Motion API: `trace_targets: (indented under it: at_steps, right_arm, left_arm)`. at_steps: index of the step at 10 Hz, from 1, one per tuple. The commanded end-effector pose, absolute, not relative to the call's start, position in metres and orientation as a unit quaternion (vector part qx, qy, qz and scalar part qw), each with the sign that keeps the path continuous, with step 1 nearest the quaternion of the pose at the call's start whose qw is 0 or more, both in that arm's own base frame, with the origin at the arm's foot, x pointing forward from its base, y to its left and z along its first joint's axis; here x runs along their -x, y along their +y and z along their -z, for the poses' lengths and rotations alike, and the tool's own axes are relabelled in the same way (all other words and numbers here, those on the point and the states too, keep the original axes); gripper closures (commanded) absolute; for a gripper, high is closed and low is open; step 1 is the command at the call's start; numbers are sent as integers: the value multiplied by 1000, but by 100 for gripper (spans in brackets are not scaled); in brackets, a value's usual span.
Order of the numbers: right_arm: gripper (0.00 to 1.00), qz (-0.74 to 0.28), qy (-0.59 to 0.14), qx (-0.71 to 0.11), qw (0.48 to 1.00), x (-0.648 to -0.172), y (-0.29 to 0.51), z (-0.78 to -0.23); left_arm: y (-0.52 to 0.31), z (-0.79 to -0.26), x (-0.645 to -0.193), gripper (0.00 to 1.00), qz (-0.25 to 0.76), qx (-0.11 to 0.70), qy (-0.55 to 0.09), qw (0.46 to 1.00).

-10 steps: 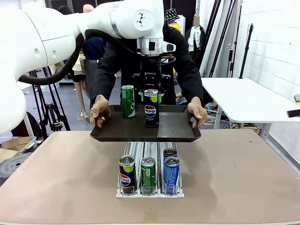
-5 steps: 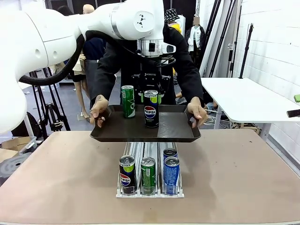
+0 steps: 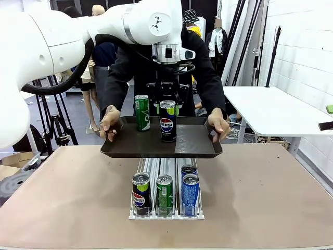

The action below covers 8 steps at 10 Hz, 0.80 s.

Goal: Retrieve and hand over the desired beverage to the person.
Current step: Place the picked can on the Handle tray extended by the person.

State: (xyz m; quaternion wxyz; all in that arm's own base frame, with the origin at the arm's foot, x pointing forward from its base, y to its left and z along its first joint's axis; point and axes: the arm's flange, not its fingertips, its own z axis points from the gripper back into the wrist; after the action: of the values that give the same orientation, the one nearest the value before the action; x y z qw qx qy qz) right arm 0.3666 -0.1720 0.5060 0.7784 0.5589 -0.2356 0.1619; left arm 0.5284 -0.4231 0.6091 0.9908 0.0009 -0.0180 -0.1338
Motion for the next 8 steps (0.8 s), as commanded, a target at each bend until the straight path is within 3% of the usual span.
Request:
trace_targets:
  at_steps: [1,4,8]
  right_arm:
    - [0,-159,-241,-556,780,-365,-170,-504]
    - [0,-159,-241,-556,780,-365,-170,-504]
    - [0,-159,-241,-556,780,-365,-170,-504]
  left_arm:
    - [-421,-616,-525,60,138,10,-24,990]
    - [-422,-622,-522,0,138,7,-31,990]
    - [-432,-657,-503,0,135,-5,-62,989]
